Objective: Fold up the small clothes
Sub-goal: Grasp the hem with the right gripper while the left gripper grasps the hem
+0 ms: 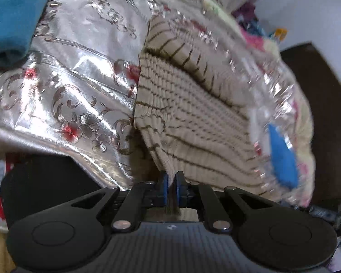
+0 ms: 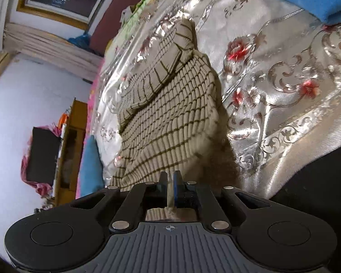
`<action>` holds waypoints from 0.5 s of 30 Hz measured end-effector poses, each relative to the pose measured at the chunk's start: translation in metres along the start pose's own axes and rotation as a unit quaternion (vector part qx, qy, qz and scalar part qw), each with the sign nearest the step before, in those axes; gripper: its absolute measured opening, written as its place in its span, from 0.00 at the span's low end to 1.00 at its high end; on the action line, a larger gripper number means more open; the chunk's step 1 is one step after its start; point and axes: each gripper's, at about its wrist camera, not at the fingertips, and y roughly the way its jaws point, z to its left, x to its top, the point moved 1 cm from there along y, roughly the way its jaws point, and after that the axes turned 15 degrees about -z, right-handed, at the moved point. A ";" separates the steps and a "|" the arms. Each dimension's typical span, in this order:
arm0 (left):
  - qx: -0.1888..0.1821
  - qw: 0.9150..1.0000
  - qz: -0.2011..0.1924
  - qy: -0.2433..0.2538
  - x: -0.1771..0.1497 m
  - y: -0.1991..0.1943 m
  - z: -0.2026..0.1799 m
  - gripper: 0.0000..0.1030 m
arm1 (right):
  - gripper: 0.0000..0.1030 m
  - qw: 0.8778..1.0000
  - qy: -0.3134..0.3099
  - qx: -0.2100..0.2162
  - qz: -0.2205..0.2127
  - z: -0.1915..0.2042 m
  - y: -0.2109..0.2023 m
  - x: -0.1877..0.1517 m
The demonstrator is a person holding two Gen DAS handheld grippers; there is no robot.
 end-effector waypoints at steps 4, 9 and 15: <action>0.016 1.000 0.000 -0.004 -0.007 -0.005 0.005 0.11 | 0.05 1.000 -0.004 -0.012 -0.003 -0.003 -0.005 -0.004; 0.045 0.998 0.028 0.025 -0.017 0.014 0.006 0.12 | 0.11 0.998 -0.003 -0.059 0.026 -0.016 0.014 -0.013; 0.072 0.995 0.034 0.065 -0.014 0.023 0.001 0.26 | 0.46 0.993 -0.051 -0.099 0.033 -0.009 0.026 -0.017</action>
